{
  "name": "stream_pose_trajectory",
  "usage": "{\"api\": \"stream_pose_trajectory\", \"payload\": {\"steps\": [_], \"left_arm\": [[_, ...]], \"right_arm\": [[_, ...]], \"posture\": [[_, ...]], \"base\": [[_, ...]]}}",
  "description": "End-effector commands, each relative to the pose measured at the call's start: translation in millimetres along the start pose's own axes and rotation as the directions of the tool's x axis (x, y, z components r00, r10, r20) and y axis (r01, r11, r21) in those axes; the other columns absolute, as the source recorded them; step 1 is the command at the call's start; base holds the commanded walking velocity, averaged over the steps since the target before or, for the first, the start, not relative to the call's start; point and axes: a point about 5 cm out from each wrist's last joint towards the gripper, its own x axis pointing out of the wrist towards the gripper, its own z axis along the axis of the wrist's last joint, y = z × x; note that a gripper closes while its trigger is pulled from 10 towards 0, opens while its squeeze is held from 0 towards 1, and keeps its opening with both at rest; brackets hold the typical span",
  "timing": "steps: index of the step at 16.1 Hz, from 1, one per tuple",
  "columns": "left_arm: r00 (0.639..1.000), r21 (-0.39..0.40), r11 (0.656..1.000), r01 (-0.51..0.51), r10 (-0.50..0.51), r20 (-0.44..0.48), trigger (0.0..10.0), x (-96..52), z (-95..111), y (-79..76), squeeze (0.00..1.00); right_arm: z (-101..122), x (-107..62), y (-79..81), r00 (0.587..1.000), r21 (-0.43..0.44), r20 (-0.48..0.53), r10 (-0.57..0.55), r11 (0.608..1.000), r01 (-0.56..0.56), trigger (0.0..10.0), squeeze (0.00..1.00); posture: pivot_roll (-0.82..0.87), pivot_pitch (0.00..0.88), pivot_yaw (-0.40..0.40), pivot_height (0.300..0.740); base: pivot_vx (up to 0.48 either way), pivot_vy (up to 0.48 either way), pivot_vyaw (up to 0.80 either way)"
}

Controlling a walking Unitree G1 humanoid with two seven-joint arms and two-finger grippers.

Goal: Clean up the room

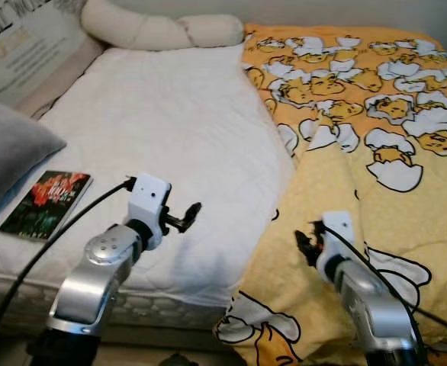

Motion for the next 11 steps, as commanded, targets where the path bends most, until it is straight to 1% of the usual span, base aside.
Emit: {"api": "stream_pose_trajectory", "payload": {"steps": [1,3,4,5,6,7,8,9,11], "left_arm": [[1.0,0.004,1.0,-0.011,0.011,0.006,10.0,-2.6,-1,1.4,0.0],[1.0,-0.001,1.0,-0.022,0.022,0.02,10.0,-4.3,-3,-0.5,0.0],[0.999,0.008,0.999,-0.038,0.038,0.031,10.0,-5.6,-2,0.2,0.0],[0.998,0.045,0.997,-0.058,0.056,0.037,10.0,-9.0,-1,1.6,0.0],[0.997,0.057,0.996,-0.065,0.063,0.037,10.0,-10.8,-2,2.1,0.0],[0.997,0.041,0.996,-0.074,0.073,0.026,10.0,-14.6,-7,2.8,0.0],[0.996,0.038,0.996,-0.081,0.079,0.033,10.0,-15.3,-7,3.3,0.0],[0.995,0.008,0.996,-0.09,0.09,0.037,10.0,-16.0,-7,5.0,0.0],[0.994,0.003,0.995,-0.099,0.099,0.041,10.0,-16.9,-7,6.9,0.0]], "right_arm": [[-1,-4.5,-1.4,1.0,0.013,0.015,-0.027,1.0,0.027,10.0,0.0],[-7,-8.9,-0.5,0.999,0.033,0.007,-0.045,0.998,0.044,10.0,0.0],[-8,-9.6,1.1,0.999,0.035,0.008,-0.047,0.998,0.046,10.0,0.0],[-5,-7.8,3.1,0.999,0.015,0.016,-0.036,0.999,0.036,10.0,0.0],[-4,-6.9,4.1,0.999,0.009,0.02,-0.031,0.999,0.031,10.0,0.0],[0,-4.9,7.1,0.999,-0.017,0.041,-0.012,1.0,0.013,10.0,0.0],[0,-4.7,8.0,0.999,-0.023,0.045,-0.006,1.0,0.007,10.0,0.0],[2,-3.8,9.4,0.999,-0.04,0.053,0.001,0.999,0.001,10.0,0.0],[5,-1.6,10.5,0.998,-0.063,0.061,0.004,0.998,0.0,10.0,0.0]], "posture": [[-0.02,0.0,0.093,0.74],[-0.02,0.0,0.095,0.74],[-0.02,0.0,0.094,0.74],[-0.01,0.0,0.086,0.74],[0.0,0.0,0.081,0.74],[0.01,0.0,0.07,0.74],[0.01,0.0,0.067,0.74],[0.02,0.0,0.06,0.74],[0.03,0.0,0.054,0.74]], "base": [[0.0,0.48,-0.8],[0.0,0.48,-0.8],[0.0,0.0,0.0],[0.0,-0.48,0.0],[0.0,-0.48,0.0],[0.0,-0.48,0.0],[0.0,-0.412,0.0],[0.0,0.0,0.0],[0.0,0.0,0.0]]}}
